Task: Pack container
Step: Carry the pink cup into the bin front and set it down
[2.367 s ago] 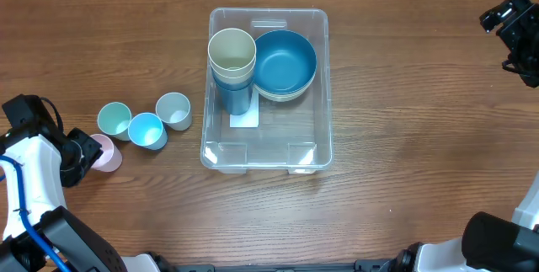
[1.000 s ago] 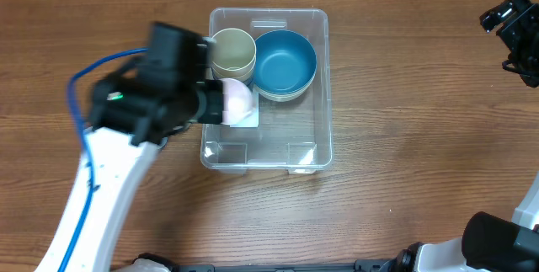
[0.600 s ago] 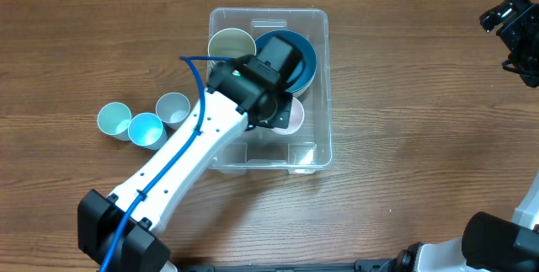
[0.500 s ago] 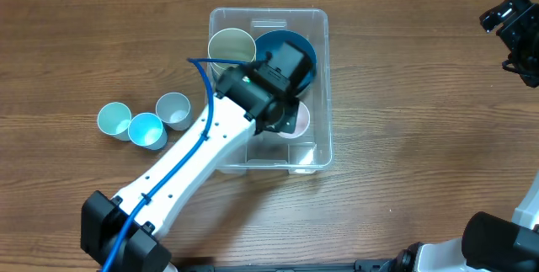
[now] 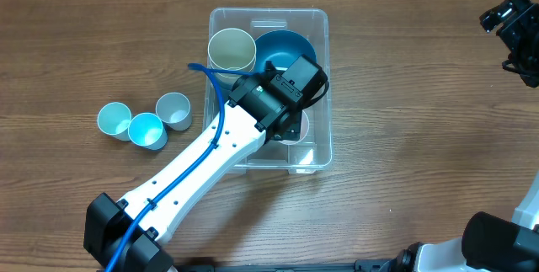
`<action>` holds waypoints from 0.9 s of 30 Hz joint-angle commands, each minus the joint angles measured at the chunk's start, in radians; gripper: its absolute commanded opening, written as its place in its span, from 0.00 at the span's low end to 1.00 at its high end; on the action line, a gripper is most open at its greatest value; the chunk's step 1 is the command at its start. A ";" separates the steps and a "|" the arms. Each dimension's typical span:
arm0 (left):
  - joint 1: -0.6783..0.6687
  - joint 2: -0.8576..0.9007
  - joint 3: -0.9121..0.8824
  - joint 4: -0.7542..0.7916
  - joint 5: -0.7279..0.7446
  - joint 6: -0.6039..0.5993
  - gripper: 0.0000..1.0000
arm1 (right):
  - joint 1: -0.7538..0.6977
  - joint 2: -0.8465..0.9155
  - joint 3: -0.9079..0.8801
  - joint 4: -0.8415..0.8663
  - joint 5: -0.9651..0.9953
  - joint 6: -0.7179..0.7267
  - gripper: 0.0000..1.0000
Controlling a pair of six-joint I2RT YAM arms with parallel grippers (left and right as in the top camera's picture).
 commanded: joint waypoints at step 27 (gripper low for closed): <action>-0.098 -0.034 -0.099 0.071 -0.080 -0.648 0.04 | 0.002 -0.006 0.006 0.006 -0.005 0.002 1.00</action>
